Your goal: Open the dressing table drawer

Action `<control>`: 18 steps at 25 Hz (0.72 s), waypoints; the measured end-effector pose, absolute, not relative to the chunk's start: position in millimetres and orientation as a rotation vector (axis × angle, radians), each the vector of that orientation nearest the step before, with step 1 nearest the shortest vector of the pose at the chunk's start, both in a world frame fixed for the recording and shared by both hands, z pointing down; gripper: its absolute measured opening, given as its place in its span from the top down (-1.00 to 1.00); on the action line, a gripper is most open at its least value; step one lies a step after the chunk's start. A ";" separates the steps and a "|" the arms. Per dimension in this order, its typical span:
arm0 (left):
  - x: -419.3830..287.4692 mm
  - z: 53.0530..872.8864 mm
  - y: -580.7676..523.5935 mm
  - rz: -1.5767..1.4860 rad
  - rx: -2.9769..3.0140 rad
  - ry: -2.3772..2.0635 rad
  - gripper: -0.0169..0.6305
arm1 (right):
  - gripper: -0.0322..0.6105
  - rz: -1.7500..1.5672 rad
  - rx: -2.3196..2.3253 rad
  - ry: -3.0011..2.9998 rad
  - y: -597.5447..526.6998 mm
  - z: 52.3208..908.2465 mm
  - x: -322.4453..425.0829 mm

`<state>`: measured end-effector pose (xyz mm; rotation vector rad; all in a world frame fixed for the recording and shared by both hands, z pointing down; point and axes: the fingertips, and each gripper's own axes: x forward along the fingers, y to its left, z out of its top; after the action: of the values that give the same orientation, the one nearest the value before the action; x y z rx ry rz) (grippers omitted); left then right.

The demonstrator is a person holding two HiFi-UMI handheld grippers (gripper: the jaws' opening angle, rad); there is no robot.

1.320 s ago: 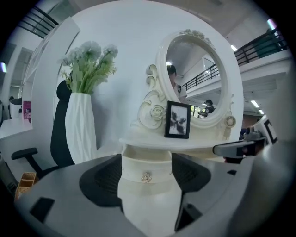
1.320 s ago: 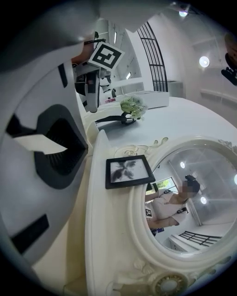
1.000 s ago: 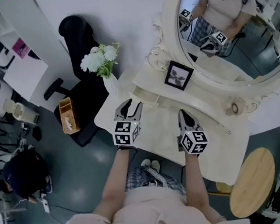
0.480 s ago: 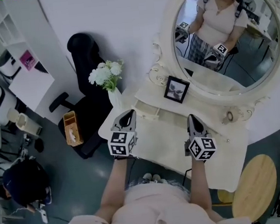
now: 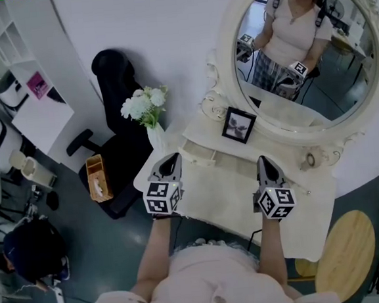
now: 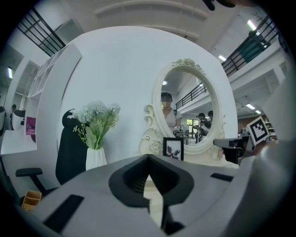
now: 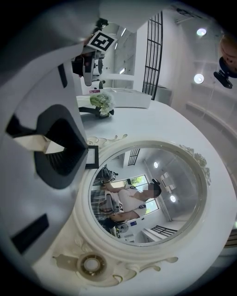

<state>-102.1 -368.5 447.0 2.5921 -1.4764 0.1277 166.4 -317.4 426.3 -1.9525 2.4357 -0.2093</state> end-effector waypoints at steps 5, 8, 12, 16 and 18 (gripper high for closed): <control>-103.7 450.3 -368.1 0.141 2.593 -1.482 0.87 | 0.86 -0.211 -1.963 2.441 -316.9 428.1 167.3; -104.5 451.4 -367.0 0.140 2.594 -1.485 0.87 | 0.86 -0.210 -1.970 2.444 -315.8 429.6 169.0; -106.0 451.2 -366.2 0.135 2.586 -1.489 0.87 | 0.86 -0.207 -1.982 2.444 -314.0 429.1 171.3; -106.4 449.9 -364.9 0.130 2.580 -1.486 0.87 | 0.86 -0.206 -1.989 2.443 -311.6 428.4 173.4; -106.4 450.0 -363.1 0.129 2.579 -1.489 0.87 | 0.86 -0.209 -1.992 2.446 -309.4 429.3 174.1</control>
<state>-106.4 -363.1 450.0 2.5786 -1.4888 0.1292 174.1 -309.4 429.3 -1.9918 2.4457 -0.2087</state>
